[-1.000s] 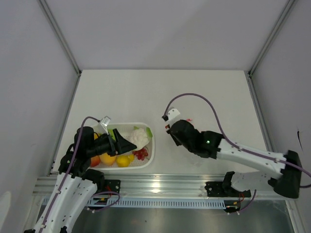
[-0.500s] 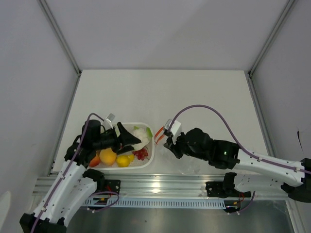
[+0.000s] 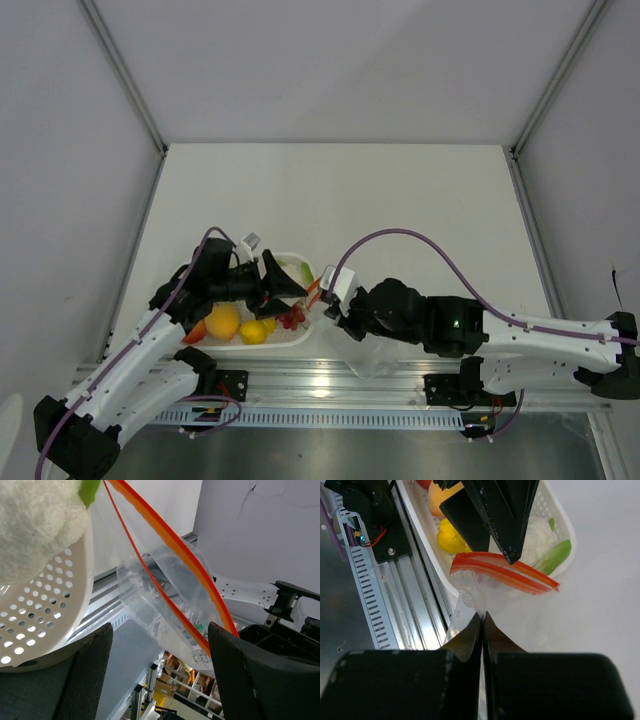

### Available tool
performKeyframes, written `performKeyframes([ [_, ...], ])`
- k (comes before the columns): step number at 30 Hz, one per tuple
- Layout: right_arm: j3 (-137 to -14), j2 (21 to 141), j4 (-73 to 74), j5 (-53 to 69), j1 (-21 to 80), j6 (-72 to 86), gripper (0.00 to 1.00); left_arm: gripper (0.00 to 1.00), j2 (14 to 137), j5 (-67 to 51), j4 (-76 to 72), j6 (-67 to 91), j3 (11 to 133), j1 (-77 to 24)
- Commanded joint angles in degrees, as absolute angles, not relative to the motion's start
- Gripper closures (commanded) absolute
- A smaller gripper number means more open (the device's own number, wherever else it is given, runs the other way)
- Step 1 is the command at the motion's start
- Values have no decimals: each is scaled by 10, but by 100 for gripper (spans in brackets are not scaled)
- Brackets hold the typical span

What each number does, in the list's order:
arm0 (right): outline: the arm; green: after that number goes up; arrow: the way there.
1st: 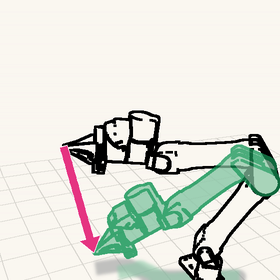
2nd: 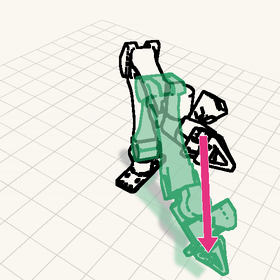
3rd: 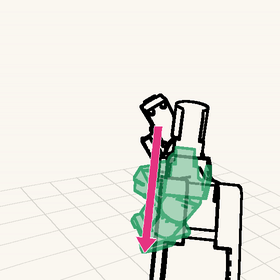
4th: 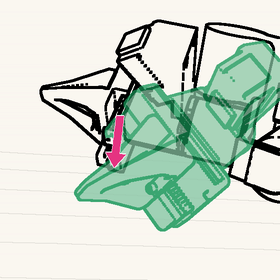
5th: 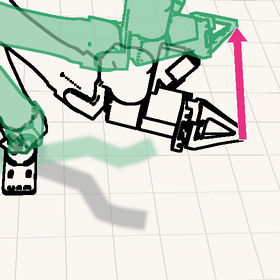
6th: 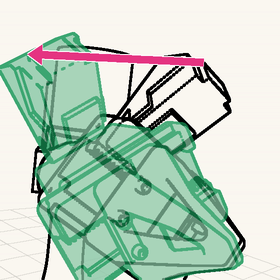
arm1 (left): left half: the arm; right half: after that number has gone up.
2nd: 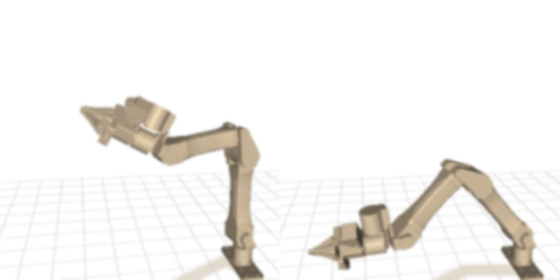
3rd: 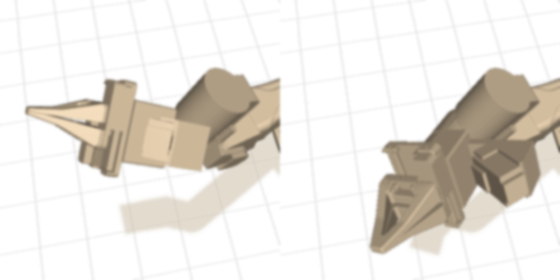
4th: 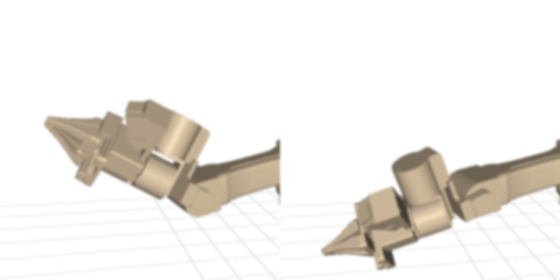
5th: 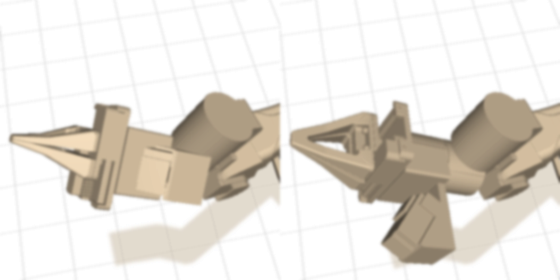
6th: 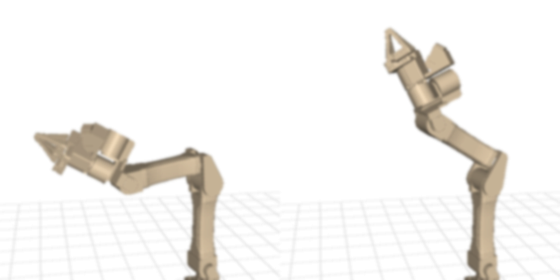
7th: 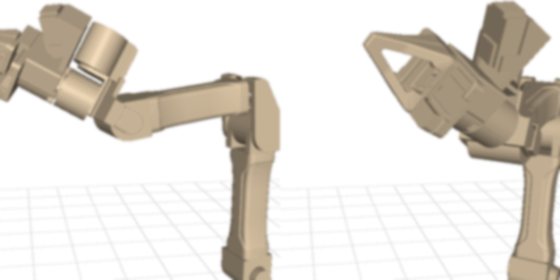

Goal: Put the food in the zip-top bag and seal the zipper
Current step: Pick up the zipper food storage bag at the center of the board.

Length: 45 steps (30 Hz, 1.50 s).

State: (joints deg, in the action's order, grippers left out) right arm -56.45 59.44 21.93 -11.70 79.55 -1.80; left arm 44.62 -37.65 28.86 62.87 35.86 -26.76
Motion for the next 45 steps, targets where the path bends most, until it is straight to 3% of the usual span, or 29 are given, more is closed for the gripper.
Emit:
performKeyframes([
  [1, -591, 601, 206, -149, 812, -35, 100, 21, 450, -367, 246, 660, 360, -281],
  [6, -600, 610, 206, -159, 828, -38, 100, 27, 475, -385, 217, 671, 354, -288],
  [7, -601, 613, 207, -161, 831, -37, 100, 35, 479, -386, 211, 668, 359, -292],
  [12, -599, 614, 210, -178, 831, -35, 100, 55, 494, -395, 200, 662, 360, -300],
  [16, -600, 616, 215, -194, 832, -30, 100, 81, 498, -405, 191, 654, 356, -305],
  [18, -602, 621, 221, -205, 833, -25, 100, 89, 502, -410, 185, 651, 357, -307],
  [19, -603, 622, 225, -211, 833, -15, 100, 99, 504, -415, 183, 649, 357, -308],
  [20, -608, 623, 229, -218, 833, -7, 100, 99, 504, -416, 181, 647, 360, -309],
  [28, -660, 625, 328, -265, 833, 145, 31, 99, 485, -352, 172, 584, 407, -344],
  [31, -687, 619, 374, -273, 833, 222, 25, 99, 476, -289, 197, 527, 448, -375],
  [33, -723, 624, 427, -310, 827, 303, 10, 99, 481, -249, 207, 492, 468, -400],
  [40, -887, 705, 611, -292, 719, 523, 9, 99, 494, -117, 234, 450, 506, -489],
  [45, -923, 715, 617, -209, 655, 548, 12, 99, 496, -44, 226, 433, 511, -547],
])
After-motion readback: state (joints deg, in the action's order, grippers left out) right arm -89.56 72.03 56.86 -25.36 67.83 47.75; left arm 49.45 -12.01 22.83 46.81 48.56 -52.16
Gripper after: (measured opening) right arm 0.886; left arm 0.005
